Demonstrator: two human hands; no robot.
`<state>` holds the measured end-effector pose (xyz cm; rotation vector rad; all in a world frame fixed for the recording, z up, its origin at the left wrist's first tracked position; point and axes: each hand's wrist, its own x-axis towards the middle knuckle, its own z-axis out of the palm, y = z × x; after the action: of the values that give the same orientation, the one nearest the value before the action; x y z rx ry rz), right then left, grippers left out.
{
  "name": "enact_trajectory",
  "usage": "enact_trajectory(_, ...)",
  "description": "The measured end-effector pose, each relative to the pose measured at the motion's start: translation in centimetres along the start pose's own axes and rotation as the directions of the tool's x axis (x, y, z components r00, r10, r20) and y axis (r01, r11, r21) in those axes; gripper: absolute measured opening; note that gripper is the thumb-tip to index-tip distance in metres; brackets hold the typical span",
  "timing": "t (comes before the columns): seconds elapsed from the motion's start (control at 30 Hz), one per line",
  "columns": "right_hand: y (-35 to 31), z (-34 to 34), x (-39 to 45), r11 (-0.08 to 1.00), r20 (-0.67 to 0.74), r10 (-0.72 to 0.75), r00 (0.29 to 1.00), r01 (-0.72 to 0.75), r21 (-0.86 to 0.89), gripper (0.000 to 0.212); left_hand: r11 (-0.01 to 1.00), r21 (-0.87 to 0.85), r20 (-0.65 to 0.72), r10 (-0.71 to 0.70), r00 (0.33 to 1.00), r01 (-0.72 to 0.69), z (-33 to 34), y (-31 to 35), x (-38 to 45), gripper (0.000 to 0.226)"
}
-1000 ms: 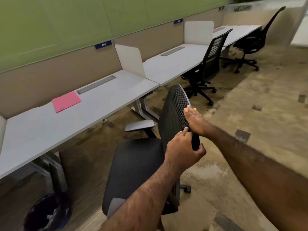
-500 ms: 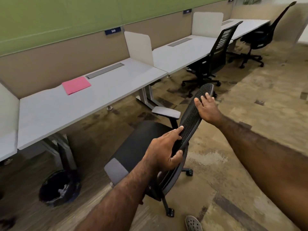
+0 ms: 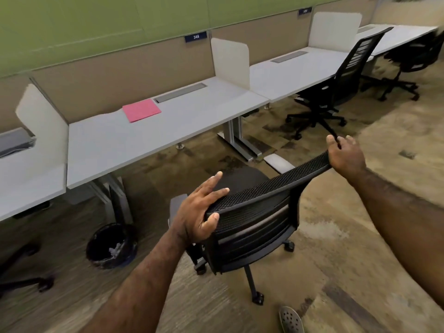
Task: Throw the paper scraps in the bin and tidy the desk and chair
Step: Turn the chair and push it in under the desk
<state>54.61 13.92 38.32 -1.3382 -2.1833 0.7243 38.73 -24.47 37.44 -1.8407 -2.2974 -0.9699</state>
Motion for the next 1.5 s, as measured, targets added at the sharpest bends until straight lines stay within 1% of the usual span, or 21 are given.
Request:
enact_trajectory(0.1,-0.1,-0.1,-0.6,0.997,-0.009,0.049,0.999,-0.048,0.059,0.064,0.998,-0.029,-0.071,-0.052,0.996,0.050,-0.9,-1.5,-1.3,0.067)
enact_trajectory(0.2,-1.2,0.2,-1.4,0.977,0.003,0.101,0.995,-0.100,0.186,0.047,0.985,-0.098,-0.150,-0.155,0.976,0.141,-1.9,-2.8,-2.3,0.069)
enact_trajectory(0.3,-2.7,1.0,-2.5,0.947,-0.026,0.107,0.994,-0.094,0.306,0.052,0.968,-0.155,-0.209,-0.226,0.952,0.196,-2.7,-3.8,-2.7,0.068)
enact_trajectory(0.33,-3.1,1.1,-2.7,0.928,-0.011,0.118,0.993,-0.107,0.357,0.053,0.953,-0.174,-0.215,-0.283,0.935,0.248,-2.8,-4.1,-2.5,0.064)
enact_trajectory(0.37,-3.2,1.2,-2.7,0.902,0.028,0.131,0.991,-0.131,0.412,0.055,0.926,-0.199,-0.214,-0.361,0.908,0.321,-2.9,-4.2,-2.2,0.063)
enact_trajectory(0.43,-3.3,1.0,-2.7,0.837,0.122,0.146,0.982,-0.188,0.514,0.072,0.851,-0.250,-0.189,-0.511,0.838,0.462,-2.8,-4.4,-1.7,0.065)
enact_trajectory(0.47,-3.4,0.9,-2.6,0.810,0.161,0.149,0.976,-0.214,0.546,0.080,0.814,-0.284,-0.175,-0.564,0.807,0.507,-2.7,-4.5,-1.6,0.062)
enact_trajectory(0.53,-3.8,0.8,-2.4,0.775,0.214,0.139,0.967,-0.241,0.584,0.089,0.731,-0.400,-0.145,-0.646,0.749,0.553,-2.5,-4.5,-1.4,0.056)
enact_trajectory(0.6,-4.2,1.1,-2.3,0.783,0.228,0.131,0.965,-0.242,0.573,0.094,0.614,-0.568,-0.112,-0.718,0.687,0.549,-2.3,-4.5,-1.3,0.056)
enact_trajectory(0.63,-4.5,1.2,-2.3,0.801,0.226,0.127,0.966,-0.234,0.551,0.095,0.554,-0.638,-0.101,-0.749,0.655,0.535,-2.2,-4.4,-1.3,0.063)
enact_trajectory(0.7,-5.1,1.5,-2.4,0.842,0.223,0.105,0.969,-0.206,0.498,0.091,0.464,-0.727,-0.111,-0.807,0.580,0.506,-2.3,-4.3,-1.1,0.087)
enact_trajectory(0.77,-5.9,2.1,-2.4,0.873,0.228,0.067,0.971,-0.168,0.459,0.079,0.398,-0.796,-0.122,-0.843,0.523,0.456,-2.6,-4.9,-1.0,0.099)
enact_trajectory(0.83,-6.7,2.8,-2.3,0.892,0.227,0.057,0.972,-0.152,0.427,0.076,0.373,-0.826,-0.133,-0.858,0.497,0.423,-3.2,-5.6,-1.2,0.101)
enact_trajectory(0.9,-7.5,3.8,-2.1,0.917,0.219,0.059,0.974,-0.140,0.373,0.084,0.365,-0.829,-0.142,-0.870,0.471,0.423,-4.0,-6.5,-1.3,0.107)
enact_trajectory(0.97,-8.1,4.7,-2.0,0.949,0.214,0.054,0.975,-0.116,0.293,0.094,0.406,-0.788,-0.201,-0.880,0.429,0.462,-4.7,-7.3,-1.2,0.112)
enact_trajectory(1.03,-8.5,5.6,-1.7,0.981,0.206,-0.001,0.979,-0.039,0.188,0.097,0.481,-0.685,-0.292,-0.870,0.398,0.548,-5.3,-8.0,-0.8,0.104)
enact_trajectory(1.13,-9.1,6.9,-0.5,0.990,0.222,-0.140,0.965,0.137,0.029,0.102,0.525,-0.534,-0.359,-0.850,0.385,0.662,-5.8,-9.3,-0.5,0.083)
enact_trajectory(1.23,-10.1,8.3,1.1,0.984,0.237,-0.159,0.958,0.174,-0.044,0.100,0.530,-0.441,-0.367,-0.843,0.393,0.725,-6.2,-10.9,-0.5,0.073)
enact_trajectory(1.3,-11.1,9.3,2.0,0.979,0.262,-0.164,0.951,0.189,-0.072,0.099,0.522,-0.411,-0.368,-0.845,0.388,0.747,-6.5,-11.8,-0.6,0.073)
enact_trajectory(1.4,-12.6,10.8,3.1,0.967,0.308,-0.178,0.935,0.225,-0.123,0.098,0.500,-0.376,-0.380,-0.851,0.362,0.780,-7.4,-13.5,-0.2,0.076)
enact_trajectory(1.5,-14.2,12.3,3.9,0.948,0.332,-0.182,0.925,0.255,-0.191,0.092,0.490,-0.308,-0.388,-0.847,0.363,0.815,-8.5,-15.6,0.5,0.077)
